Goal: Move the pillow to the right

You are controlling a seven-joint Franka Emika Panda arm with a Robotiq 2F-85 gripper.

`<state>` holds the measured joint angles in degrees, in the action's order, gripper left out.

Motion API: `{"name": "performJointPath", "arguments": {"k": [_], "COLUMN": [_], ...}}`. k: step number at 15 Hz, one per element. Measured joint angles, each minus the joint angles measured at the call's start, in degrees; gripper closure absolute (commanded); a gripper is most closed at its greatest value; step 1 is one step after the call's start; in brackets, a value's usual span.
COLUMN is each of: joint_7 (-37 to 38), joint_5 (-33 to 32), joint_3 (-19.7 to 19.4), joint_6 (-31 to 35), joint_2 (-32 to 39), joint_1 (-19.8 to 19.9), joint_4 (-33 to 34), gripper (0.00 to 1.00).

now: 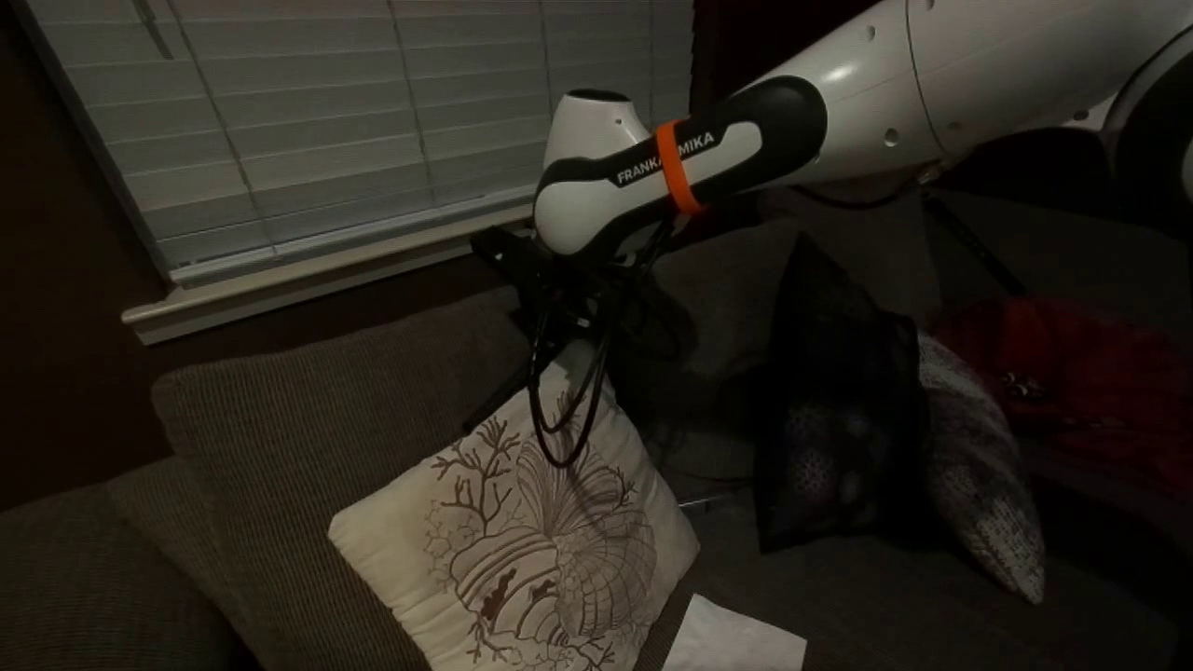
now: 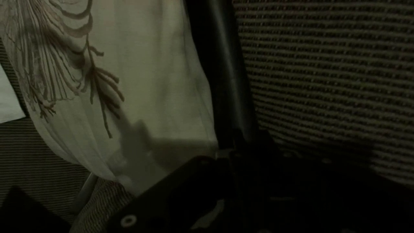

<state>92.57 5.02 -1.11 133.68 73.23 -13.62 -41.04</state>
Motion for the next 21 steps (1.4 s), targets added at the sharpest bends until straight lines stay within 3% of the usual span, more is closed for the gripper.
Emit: {"name": "performJointPath", "arguments": {"k": [8, 9, 11, 15, 21], "joint_7": [0.0, 0.0, -0.1, -2.1, -2.1], "joint_5": [0.0, 0.0, 0.6, 2.3, 2.3], "joint_3": [-0.2, -0.2, 0.6, 4.2, 4.6], "joint_6": [-0.4, -0.8, -2.9, -6.1, -10.4], "joint_2": [-1.8, -2.2, -2.5, -2.6, -2.5], "joint_1": [0.1, 0.2, 0.7, 2.2, 3.4], "joint_4": [0.1, 0.1, 0.0, -0.1, -0.6], "gripper": [1.0, 0.74, 0.67, 0.38, 0.0]}}
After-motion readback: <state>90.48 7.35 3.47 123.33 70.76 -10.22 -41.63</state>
